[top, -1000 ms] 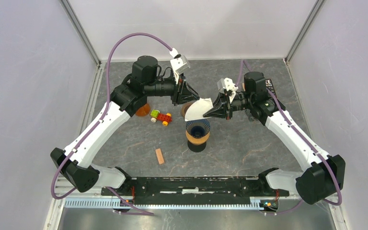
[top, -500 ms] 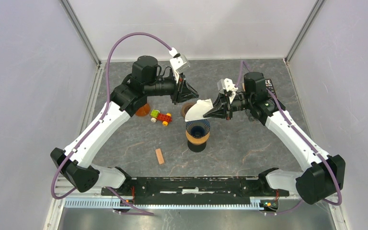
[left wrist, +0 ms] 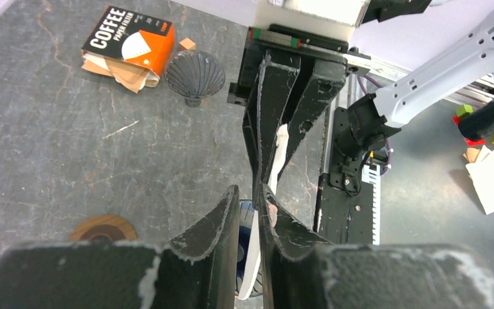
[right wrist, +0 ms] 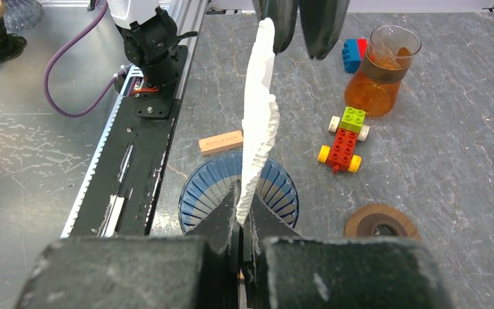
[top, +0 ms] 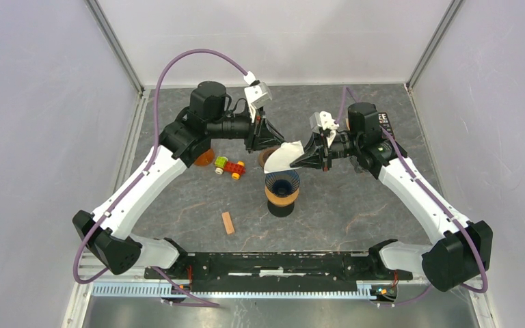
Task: Place the coffee filter in the dripper
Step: Pick up the coffee filter from the coffee filter holder.
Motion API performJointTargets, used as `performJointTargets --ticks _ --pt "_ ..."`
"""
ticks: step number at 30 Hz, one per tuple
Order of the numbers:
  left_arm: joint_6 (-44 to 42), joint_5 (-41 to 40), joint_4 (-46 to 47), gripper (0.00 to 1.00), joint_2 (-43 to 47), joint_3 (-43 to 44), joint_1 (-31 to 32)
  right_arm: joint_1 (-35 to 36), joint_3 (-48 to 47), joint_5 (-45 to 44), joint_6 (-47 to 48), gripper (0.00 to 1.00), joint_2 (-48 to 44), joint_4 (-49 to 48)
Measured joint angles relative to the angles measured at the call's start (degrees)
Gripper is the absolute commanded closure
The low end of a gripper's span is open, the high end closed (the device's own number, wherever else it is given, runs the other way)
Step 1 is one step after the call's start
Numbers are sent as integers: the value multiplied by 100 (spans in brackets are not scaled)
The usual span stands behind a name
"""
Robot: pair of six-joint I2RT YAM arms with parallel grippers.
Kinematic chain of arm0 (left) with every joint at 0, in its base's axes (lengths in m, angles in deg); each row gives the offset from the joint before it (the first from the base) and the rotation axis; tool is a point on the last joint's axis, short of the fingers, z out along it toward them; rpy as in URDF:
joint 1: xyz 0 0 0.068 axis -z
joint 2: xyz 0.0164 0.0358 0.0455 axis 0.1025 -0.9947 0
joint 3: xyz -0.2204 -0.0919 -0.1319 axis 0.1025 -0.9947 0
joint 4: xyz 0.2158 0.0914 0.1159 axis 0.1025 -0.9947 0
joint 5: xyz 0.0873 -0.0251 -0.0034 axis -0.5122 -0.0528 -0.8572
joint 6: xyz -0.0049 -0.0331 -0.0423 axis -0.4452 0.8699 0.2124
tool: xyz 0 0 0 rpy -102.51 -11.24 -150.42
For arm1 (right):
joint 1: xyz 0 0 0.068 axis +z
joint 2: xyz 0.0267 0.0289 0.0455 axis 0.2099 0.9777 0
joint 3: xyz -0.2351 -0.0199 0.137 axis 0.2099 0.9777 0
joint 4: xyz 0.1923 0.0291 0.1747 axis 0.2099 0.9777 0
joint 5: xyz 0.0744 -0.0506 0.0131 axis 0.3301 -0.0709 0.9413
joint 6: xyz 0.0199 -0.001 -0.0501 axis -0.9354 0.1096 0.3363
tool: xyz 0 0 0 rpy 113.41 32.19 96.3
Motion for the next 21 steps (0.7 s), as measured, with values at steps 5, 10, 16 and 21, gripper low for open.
performJointTargets --ticks 5,10,16,21 --pt "-2 116 -9 77 0 -179 0 0 0 -4 -125 100 13 -61" --pt "-2 181 -15 77 13 -251 0 0 -17 -28 -184 100 90 -92" --pt "-9 205 -44 75 120 -251 0 0 -22 -94 -210 100 208 -85" --pt "-11 249 -46 75 190 -251 0 0 -66 -109 -210 100 258 -63"
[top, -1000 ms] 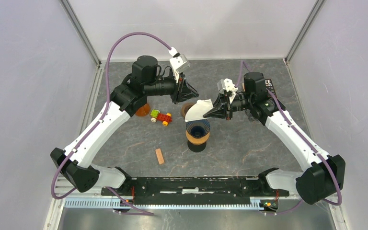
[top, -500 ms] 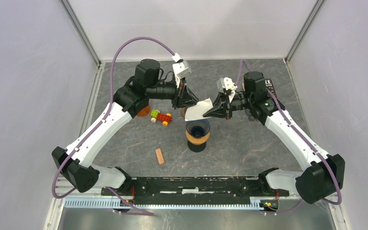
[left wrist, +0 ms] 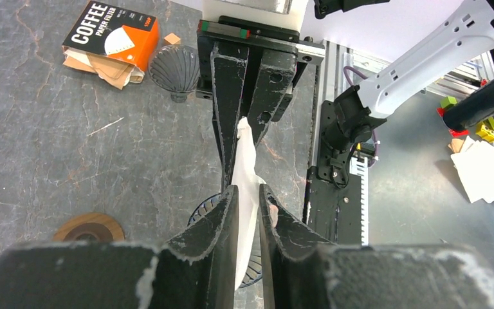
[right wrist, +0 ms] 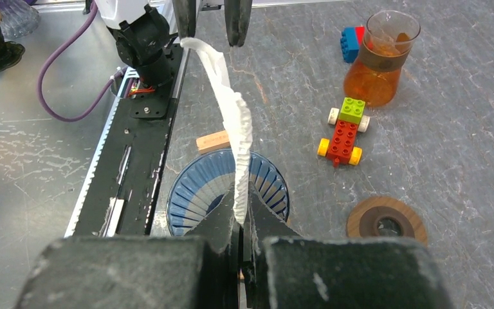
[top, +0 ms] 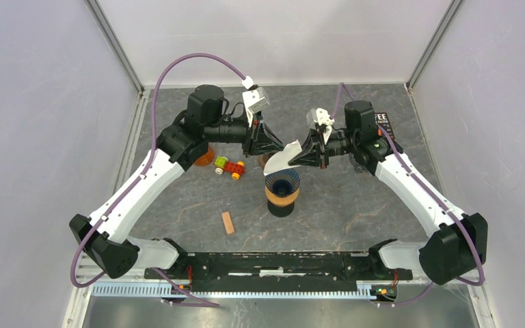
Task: Place the coffee filter in the dripper
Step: Pick up the coffee filter from the coffee filter holder.
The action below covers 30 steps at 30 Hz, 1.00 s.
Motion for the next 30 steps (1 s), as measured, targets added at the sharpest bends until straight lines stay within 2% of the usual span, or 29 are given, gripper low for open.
performJointTargets --ticks 21,26,30 --pt "-273 -92 -42 75 -2 -101 0 0 -52 2 131 100 -17 -4" --pt "-822 -57 -448 73 4 -122 17 -2 -37 2 302 100 -116 4" --pt "-1362 -96 -942 75 76 -111 31 -11 9 46 697 100 -190 177"
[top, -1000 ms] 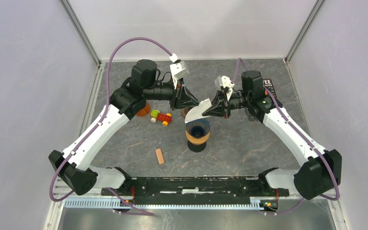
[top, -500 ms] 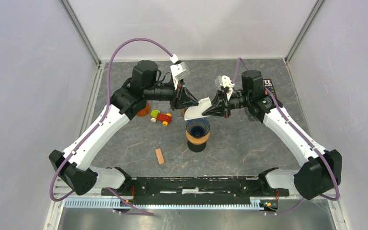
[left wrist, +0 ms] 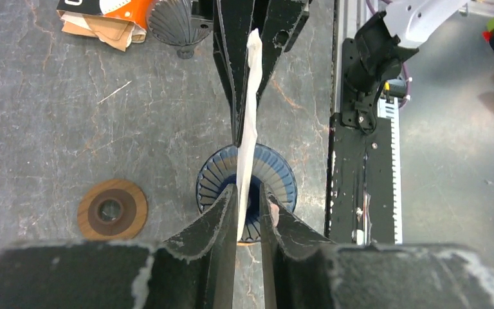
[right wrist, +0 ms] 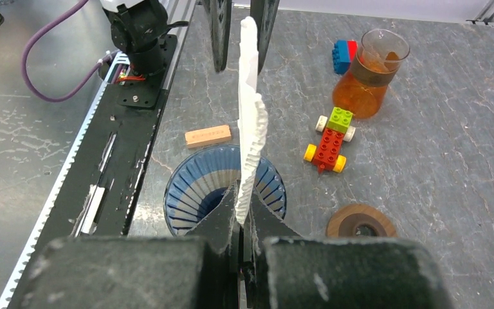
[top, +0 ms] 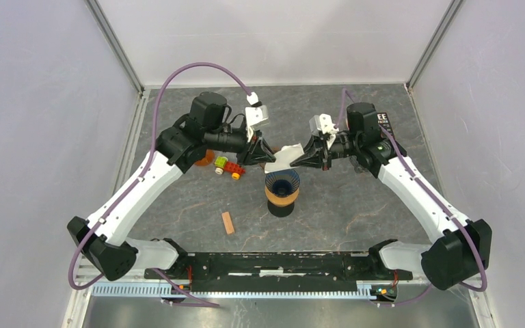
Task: Place the coffee filter in the dripper
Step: Pick up the coffee filter from the coffee filter holder.
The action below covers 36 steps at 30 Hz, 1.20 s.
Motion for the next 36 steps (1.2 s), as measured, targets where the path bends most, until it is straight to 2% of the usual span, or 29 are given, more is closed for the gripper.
performJointTargets --ticks 10,19,36 --pt "-470 284 -671 75 103 490 48 0 481 520 949 100 -459 415" --pt "-459 479 -855 66 103 542 577 0 621 811 1104 100 -570 398" --pt "125 -428 -304 76 -444 837 1014 0 769 833 994 100 -601 260"
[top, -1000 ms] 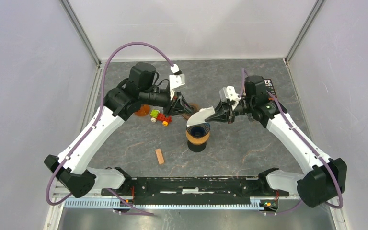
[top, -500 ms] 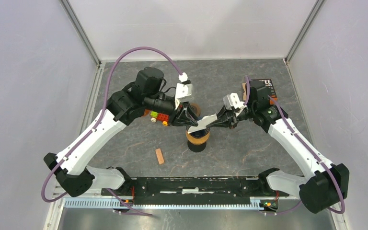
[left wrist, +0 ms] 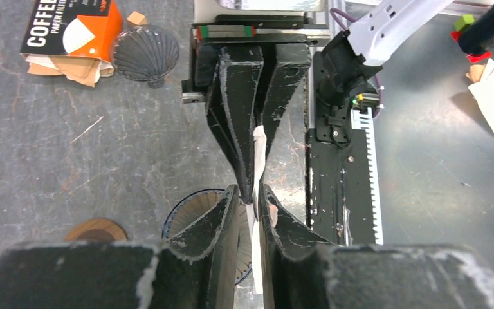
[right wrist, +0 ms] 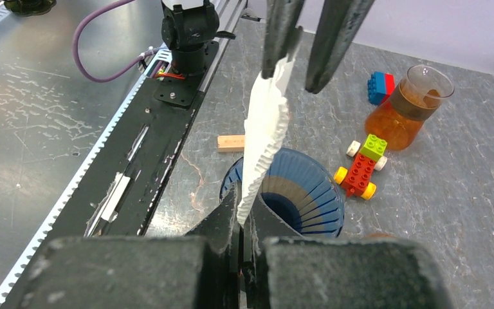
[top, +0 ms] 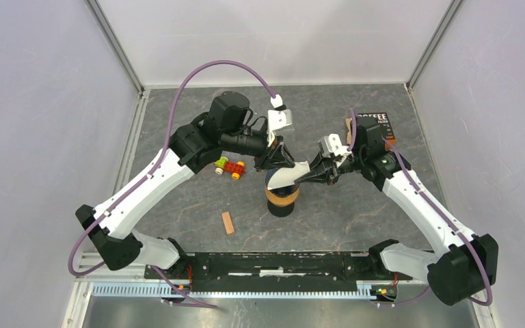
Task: Place the coffee filter in the dripper
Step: Pick up the coffee filter from the coffee filter holder.
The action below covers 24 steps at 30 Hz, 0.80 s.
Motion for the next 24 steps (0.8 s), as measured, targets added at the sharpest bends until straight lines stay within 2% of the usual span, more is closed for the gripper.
performJointTargets --ticks 24 --pt "-2 -153 13 76 120 7 -59 0 76 -26 -11 100 -63 -74"
